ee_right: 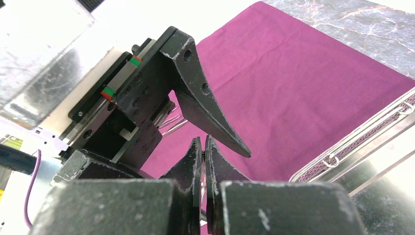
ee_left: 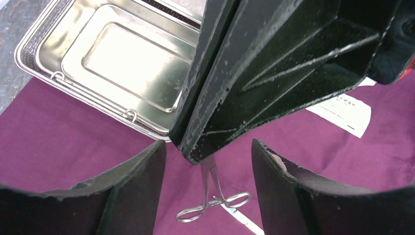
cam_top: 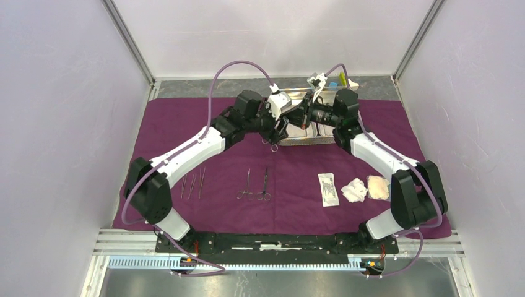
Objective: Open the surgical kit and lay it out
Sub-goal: Place the medical item in the surgical kit.
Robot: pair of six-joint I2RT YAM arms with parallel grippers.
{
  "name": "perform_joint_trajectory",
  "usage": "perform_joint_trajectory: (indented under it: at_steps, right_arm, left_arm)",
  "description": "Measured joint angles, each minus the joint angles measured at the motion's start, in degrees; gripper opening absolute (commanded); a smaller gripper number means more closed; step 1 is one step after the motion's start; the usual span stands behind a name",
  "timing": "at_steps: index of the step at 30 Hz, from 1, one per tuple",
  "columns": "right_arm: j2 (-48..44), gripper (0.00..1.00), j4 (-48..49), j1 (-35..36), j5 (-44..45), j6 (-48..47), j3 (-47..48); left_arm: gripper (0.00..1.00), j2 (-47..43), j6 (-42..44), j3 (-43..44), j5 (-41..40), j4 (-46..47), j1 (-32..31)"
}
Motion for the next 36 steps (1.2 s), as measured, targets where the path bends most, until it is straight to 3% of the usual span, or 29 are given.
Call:
perform_joint_trajectory:
  at_steps: [4,11,27,36]
  right_arm:
    - [-0.8,0.00,-0.8,-0.1,0.9,0.0,0.0]
    - [-1.7,0.00,-1.4,-1.0,1.4,0.0,0.0]
    - [-1.7,0.00,-2.6,-1.6,2.1,-0.4,0.0]
    - [-1.6,0.00,-3.3,-1.6,2.1,-0.4,0.0]
  left_arm:
    - [0.71,-0.6,0.0,-1.6,0.1,0.7,0.0]
    - [0.59,-1.9,0.0,-3.5,0.3,1.2,0.0]
    - [0.47,-2.1,0.0,-3.0,1.3,1.3,0.0]
    - [0.35,-0.1,0.0,-1.8,1.9,1.3,0.0]
